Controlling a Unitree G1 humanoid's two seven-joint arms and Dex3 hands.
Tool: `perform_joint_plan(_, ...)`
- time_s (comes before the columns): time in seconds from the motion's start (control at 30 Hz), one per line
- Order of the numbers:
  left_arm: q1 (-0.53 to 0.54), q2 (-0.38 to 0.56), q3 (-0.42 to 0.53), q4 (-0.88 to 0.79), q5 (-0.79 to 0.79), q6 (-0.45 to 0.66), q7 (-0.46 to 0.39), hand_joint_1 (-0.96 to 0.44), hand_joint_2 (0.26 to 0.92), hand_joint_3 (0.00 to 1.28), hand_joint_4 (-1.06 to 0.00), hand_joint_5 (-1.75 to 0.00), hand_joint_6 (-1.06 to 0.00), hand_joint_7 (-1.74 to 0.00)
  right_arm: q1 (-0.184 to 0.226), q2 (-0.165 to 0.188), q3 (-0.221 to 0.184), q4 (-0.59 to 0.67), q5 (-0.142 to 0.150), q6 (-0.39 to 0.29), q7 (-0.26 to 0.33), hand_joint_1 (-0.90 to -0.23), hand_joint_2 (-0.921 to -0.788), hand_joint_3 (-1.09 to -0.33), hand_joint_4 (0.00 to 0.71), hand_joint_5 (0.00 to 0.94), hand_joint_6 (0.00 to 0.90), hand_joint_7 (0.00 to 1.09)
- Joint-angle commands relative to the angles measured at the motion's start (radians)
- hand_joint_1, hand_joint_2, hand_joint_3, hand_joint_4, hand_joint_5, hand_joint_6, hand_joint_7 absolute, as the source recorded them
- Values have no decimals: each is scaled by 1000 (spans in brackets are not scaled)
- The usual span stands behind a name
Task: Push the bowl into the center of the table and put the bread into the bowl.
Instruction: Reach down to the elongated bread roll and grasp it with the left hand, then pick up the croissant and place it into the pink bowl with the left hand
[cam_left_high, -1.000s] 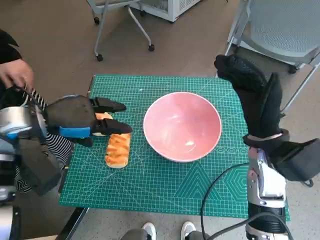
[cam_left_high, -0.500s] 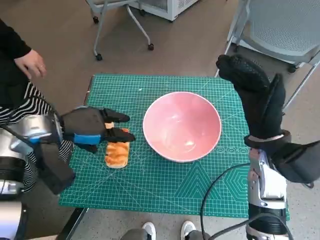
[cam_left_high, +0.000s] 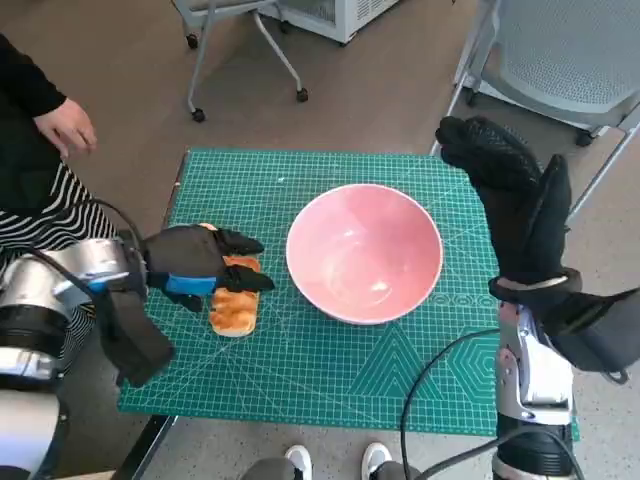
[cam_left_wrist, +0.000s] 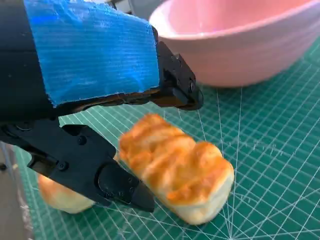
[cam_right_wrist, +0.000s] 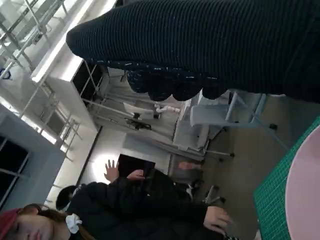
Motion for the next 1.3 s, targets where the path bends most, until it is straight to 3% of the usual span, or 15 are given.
perform_joint_plan(0.03,-28,-21,-62,48,47,19,75,-96,782,12,-406,-22,-497,-17,25,2,2,1,-8,7,-4,-706,-921,-672,190,2,54,638)
perform_joint_plan(0.27,-48,-39,-149,99,105,63,165,-31,837,26,-501,-47,-567,-47,32,1,-2,-5,-5,10,-6,-706,-921,-668,194,3,54,635)
perform_joint_plan(0.33,-53,-42,-172,108,119,73,189,-14,885,49,-583,-66,-631,-76,34,0,-4,-6,-3,12,-7,-708,-921,-667,195,4,55,635)
perform_joint_plan(0.47,-66,-46,-226,116,159,96,255,0,912,124,-716,-110,-727,-127,37,2,-7,-7,1,14,-8,-712,-921,-663,198,5,58,634)
perform_joint_plan(0.5,-69,-48,-242,116,173,105,274,0,915,158,-651,-516,-625,-595,38,3,-8,-8,2,14,-8,-713,-921,-662,198,5,60,634)
perform_joint_plan(0.57,-74,-51,-271,117,198,121,310,0,918,193,-587,-874,-530,-1013,40,4,-8,-9,3,14,-9,-713,-921,-660,198,5,62,634)
perform_joint_plan(0.63,-80,-53,-298,121,220,135,343,0,919,200,-560,-1076,-494,-1257,41,6,-8,-10,4,15,-10,-712,-921,-659,197,4,65,633)
perform_joint_plan(0.7,-87,-57,-325,128,242,150,375,0,920,194,-557,-1133,-497,-1331,41,7,-9,-8,7,15,-9,-712,-921,-658,197,4,66,632)
perform_joint_plan(1.0,-117,-67,-410,169,283,202,463,-1,920,140,-606,-1156,-552,-1340,49,8,-8,-8,2,9,-9,-707,-921,-658,197,3,69,628)
perform_joint_plan(1.3,-125,-54,-397,192,221,179,431,-1,920,125,-625,-1149,-564,-1316,54,5,-12,-6,2,4,-7,-704,-921,-658,198,3,71,625)
